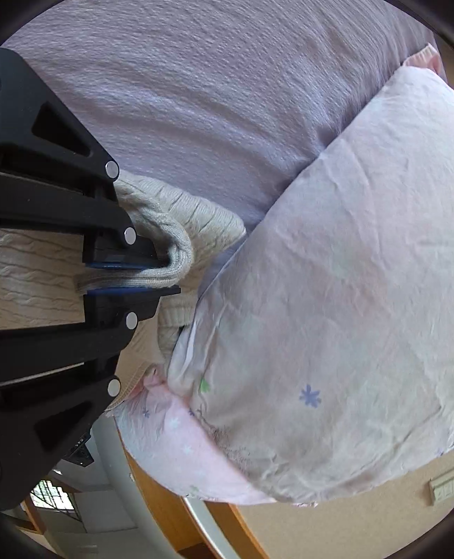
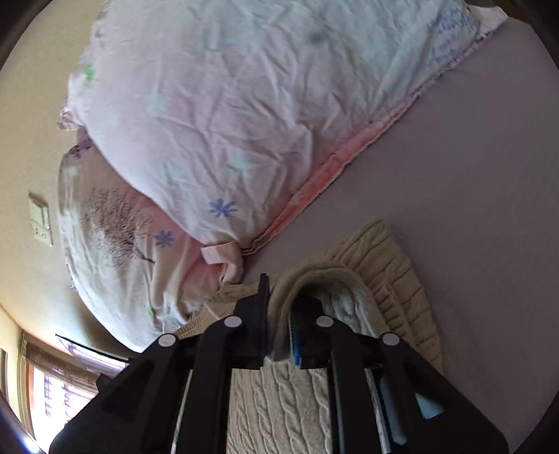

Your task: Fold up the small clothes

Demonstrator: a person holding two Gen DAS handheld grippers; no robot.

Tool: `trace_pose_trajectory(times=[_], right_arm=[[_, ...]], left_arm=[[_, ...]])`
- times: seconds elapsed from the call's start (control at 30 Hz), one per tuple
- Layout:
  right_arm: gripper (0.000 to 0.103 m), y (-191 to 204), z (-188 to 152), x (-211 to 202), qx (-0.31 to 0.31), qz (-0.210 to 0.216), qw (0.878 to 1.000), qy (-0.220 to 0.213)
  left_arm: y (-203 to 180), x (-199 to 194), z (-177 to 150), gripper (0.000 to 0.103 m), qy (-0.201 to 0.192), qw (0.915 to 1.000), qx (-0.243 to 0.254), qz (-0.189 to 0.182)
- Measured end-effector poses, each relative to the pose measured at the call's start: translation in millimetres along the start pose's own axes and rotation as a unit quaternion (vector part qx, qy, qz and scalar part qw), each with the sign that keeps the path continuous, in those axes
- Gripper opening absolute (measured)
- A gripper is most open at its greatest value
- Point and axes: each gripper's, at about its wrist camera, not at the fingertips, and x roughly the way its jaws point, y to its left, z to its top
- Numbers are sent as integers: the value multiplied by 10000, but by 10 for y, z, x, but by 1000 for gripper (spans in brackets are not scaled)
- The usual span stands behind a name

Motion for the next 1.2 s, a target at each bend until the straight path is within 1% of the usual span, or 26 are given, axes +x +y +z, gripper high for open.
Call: trace_pose_trajectory(times=[0.03, 0.07, 0.1, 0.13, 0.17, 0.2, 0.23, 0.3, 0.33, 0.4, 0.47, 0.5, 0.57, 0.6, 0.67, 0.7, 0.73, 0.77, 0.8, 0.87, 0.9, 0.97, 1.03, 1.07, 1.13, 1.2], right_arm=[[44, 18, 29, -48, 16, -48, 9999, -144], [73, 65, 52, -146, -66, -128, 9990, -431], [89, 118, 67, -259, -202, -287, 9965, -761], [101, 172, 69, -377, -367, -312, 9932, -1062], [101, 218, 55, -472, -543, -190, 9914, -1173], [101, 252, 41, -530, -652, -149, 9912, -1146], [101, 271, 15, -573, -737, -121, 9912, -1089], [101, 259, -44, -631, -840, -34, 9921, -928], [101, 250, -75, -639, -867, -1, 9927, -839], [101, 205, -134, -675, -860, 55, 9940, -671], [101, 207, -182, -654, -864, 145, 9948, -516], [101, 220, -227, -651, -896, 162, 9948, -459], [101, 240, -262, -647, -1007, 149, 9941, -384], [101, 230, -280, -658, -1057, 135, 9936, -363], [101, 226, -309, -688, -1125, 160, 9930, -318], [101, 218, -324, -695, -1142, 186, 9928, -301], [101, 208, -335, -710, -1157, 222, 9927, -277], [101, 196, -340, -732, -1174, 246, 9925, -250], [101, 187, -346, -750, -1197, 262, 9922, -230], [101, 160, -357, -820, -1244, 297, 9915, -256], [101, 145, -359, -869, -1265, 315, 9910, -295], [101, 98, -350, -968, -1282, 328, 9904, -398], [101, 31, -333, -1063, -1222, 332, 9907, -498], [101, -4, -326, -1103, -1193, 333, 9908, -543], [101, -78, -308, -1173, -1169, 282, 9908, -621], [101, -146, -269, -1222, -1152, 124, 9908, -698]], left_arm=[[21, 0, 10, 11, 57, 10000, -57, -46], [31, -30, 19, 21, 84, 9999, -75, -117], [26, -85, 23, 46, 78, 9998, -48, -170], [16, -176, 22, 62, 14, 9997, 3, -227], [4, -291, 20, 81, -117, 9996, 60, -248], [-3, -416, 9, 87, -284, 9994, 134, -169], [3, -512, 5, 87, -357, 9991, 217, -88], [73, -588, -5, 86, -153, 9995, 272, -72], [127, -588, -17, 83, -25, 9997, 242, -32], [227, -527, -72, 70, 287, 9993, 233, 67], [275, -433, -144, 66, 473, 9982, 295, 226], [305, -395, -178, 62, 543, 9979, 277, 241], [325, -390, -214, 61, 494, 9981, 324, 159], [319, -372, -224, 55, 537, 9979, 336, 121], [325, -272, -276, 40, 743, 9970, 192, -58], [331, -244, -313, 28, 722, 9973, 141, -88], [345, -195, -354, 22, 794, 9967, 50, -150], [385, -167, -388, 21, 824, 9960, -179, -291], [413, -183, -402, 19, 753, 9952, -449, -429], [355, -241, -400, 18, 661, 9894, -881, -945], [250, -280, -407, 18, 600, 9868, -944, -1172], [-137, -304, -455, 17, 537, 9830, -775, -1577], [-581, -241, -562, 17, 628, 9757, -587, -2016], [-794, -172, -642, 17, 743, 9707, -505, -2229], [-1231, 101, -863, 17, 1074, 9596, -341, -2577], [-1611, 523, -1175, 18, 1585, 9468, -287, -2786]])
